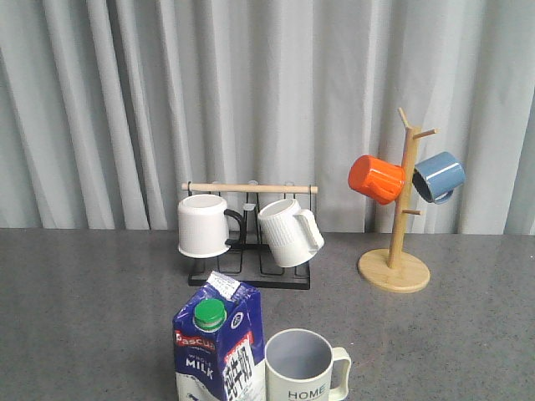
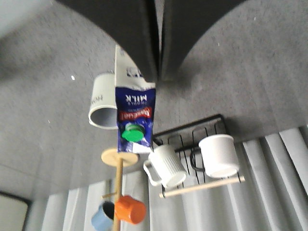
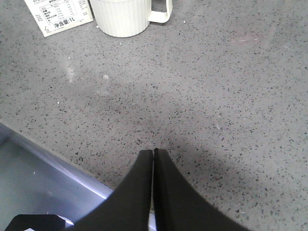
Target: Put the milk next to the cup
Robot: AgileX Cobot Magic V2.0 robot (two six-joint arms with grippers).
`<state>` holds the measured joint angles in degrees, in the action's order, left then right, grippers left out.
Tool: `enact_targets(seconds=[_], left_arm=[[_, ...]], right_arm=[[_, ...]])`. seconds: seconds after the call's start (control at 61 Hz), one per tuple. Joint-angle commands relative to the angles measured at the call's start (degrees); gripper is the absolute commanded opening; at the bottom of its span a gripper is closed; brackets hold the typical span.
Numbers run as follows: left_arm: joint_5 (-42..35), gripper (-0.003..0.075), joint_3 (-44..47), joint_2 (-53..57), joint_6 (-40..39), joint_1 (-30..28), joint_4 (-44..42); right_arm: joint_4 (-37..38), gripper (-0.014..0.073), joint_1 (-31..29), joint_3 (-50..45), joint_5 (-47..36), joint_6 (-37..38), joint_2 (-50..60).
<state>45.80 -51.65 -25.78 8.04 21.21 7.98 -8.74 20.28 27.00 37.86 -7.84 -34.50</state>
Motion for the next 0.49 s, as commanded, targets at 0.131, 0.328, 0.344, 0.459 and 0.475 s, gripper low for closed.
enact_targets(seconds=[0.131, 0.328, 0.344, 0.459, 0.475], left_arm=[[-25.0, -0.0008, 12.4, -0.6, -0.5, -0.2, 1.0], [-44.1, -0.0008, 29.3, 4.2, -0.5, -3.6, 1.0], [-45.8, -0.0008, 30.5, 4.8, -0.6, -3.9, 1.0], [-52.3, -0.0008, 39.3, 10.5, -0.7, -5.5, 1.0], [-52.8, -0.0008, 40.2, 11.6, -0.7, -5.9, 1.0]], right_arm=[[0.0, -0.0005, -0.1, 1.6, -3.3, 0.1, -0.2], [0.0, -0.0005, -0.1, 1.6, -3.3, 0.1, -0.2], [0.0, -0.0005, -0.1, 1.6, -3.3, 0.1, -0.2], [0.0, -0.0005, -0.1, 1.6, -3.3, 0.1, -0.2], [0.0, -0.0005, -0.1, 1.6, -3.3, 0.1, -0.2]])
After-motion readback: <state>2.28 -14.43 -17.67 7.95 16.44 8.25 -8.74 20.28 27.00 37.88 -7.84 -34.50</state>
